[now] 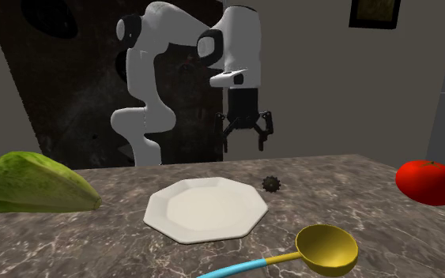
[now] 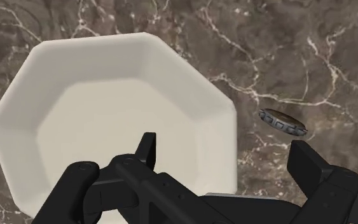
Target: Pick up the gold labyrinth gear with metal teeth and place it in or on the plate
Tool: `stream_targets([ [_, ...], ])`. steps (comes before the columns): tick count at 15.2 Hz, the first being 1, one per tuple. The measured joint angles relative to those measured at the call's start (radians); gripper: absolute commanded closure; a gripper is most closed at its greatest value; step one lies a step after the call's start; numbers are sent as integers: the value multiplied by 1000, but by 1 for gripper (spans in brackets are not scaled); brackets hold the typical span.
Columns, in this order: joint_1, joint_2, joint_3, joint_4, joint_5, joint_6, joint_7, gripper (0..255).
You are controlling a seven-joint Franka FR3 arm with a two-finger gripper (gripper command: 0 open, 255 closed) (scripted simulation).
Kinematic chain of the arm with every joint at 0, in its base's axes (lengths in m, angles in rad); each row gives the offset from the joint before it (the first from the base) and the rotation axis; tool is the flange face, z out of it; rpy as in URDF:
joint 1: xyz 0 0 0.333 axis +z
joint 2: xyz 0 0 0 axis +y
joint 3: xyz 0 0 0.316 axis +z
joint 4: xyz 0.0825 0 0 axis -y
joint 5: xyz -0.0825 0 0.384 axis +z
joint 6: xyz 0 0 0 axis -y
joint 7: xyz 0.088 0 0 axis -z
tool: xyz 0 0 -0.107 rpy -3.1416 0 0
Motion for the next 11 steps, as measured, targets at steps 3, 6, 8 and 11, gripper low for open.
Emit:
stream_targets([
  [3, 14, 122, 41, 74, -63, 25, 95, 0],
  [6, 43, 254, 67, 169, -139, 32, 194, 0],
  [8, 50, 283, 68, 175, -156, 46, 214, 0],
  [11, 55, 308, 66, 162, -172, 80, 228, 0],
])
